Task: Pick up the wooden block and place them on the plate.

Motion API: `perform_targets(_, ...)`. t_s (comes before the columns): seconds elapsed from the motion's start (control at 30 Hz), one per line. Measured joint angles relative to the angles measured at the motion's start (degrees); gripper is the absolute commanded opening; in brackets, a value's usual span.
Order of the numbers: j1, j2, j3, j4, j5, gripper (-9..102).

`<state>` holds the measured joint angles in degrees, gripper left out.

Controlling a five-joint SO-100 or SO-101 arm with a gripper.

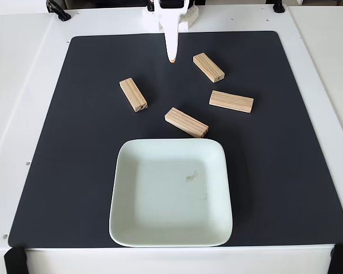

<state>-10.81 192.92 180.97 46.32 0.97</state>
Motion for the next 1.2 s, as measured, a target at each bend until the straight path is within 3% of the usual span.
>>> perform_targets(1.2,-0.70,0.00,0.00,0.00,0.00,0)
